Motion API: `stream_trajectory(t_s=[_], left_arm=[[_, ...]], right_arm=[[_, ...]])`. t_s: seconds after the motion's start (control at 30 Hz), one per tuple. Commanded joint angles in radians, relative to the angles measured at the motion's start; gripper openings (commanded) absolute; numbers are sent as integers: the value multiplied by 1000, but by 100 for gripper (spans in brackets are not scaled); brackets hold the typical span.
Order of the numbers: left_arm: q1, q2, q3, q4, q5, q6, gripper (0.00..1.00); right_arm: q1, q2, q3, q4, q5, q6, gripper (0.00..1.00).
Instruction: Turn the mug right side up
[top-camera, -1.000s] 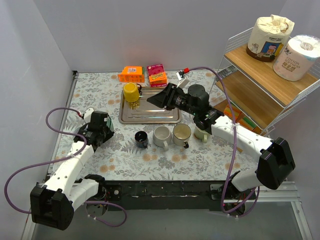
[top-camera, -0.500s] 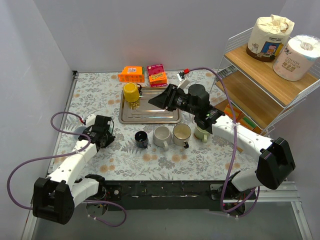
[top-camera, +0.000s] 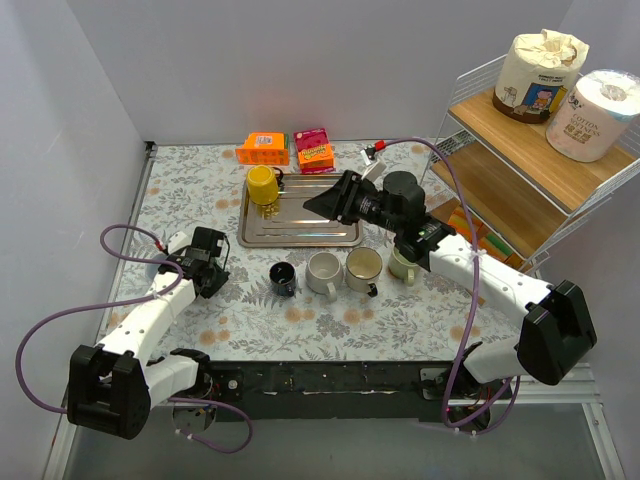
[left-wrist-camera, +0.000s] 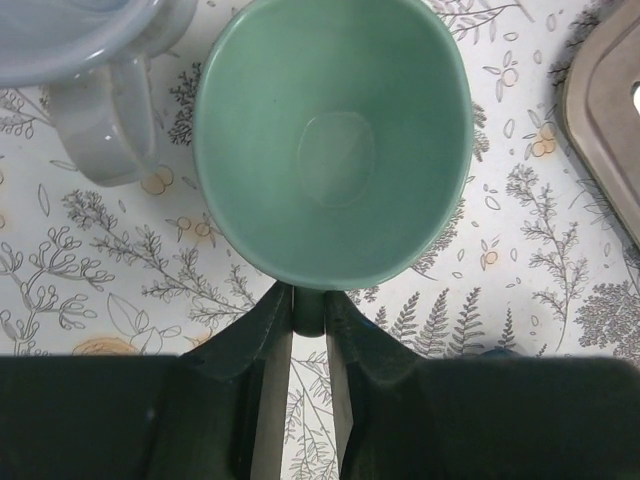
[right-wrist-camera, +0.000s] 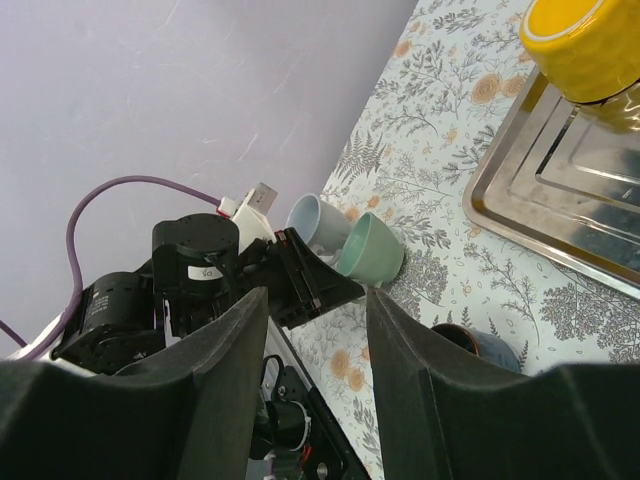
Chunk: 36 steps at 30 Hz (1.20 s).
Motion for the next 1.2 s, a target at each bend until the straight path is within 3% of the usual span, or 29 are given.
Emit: stream_trajectory(t_s=[0.0, 0.2, 0.43, 0.67, 0.8, 0.87, 1.0, 1.03, 1.17], left_arm=[[1, -22, 20, -87, -16, -66, 22], [1, -4, 33, -113, -6, -80, 35], [1, -7, 56, -142, 8, -84, 41], [1, -64, 128, -205, 50, -81, 64], [1, -123, 200, -236, 76, -45, 69], [1, -134, 265, -216, 106, -9, 73], [1, -73, 363, -63, 209, 124, 89], [1, -49, 381, -37, 221, 136, 96], [1, 172, 498, 106, 296, 248, 98]], right_arm=[[-11, -39, -5, 36, -7, 7, 51], [-17, -41, -13, 54, -13, 18, 51], [-23, -45, -26, 70, -17, 28, 52], [-26, -36, -33, 82, -27, 44, 51], [-28, -29, -30, 85, -32, 50, 52], [-29, -27, -30, 76, -30, 48, 52], [-36, -25, -31, 44, -24, 41, 53], [-37, -25, -31, 27, -21, 33, 54], [-49, -33, -22, -25, -41, -14, 61]])
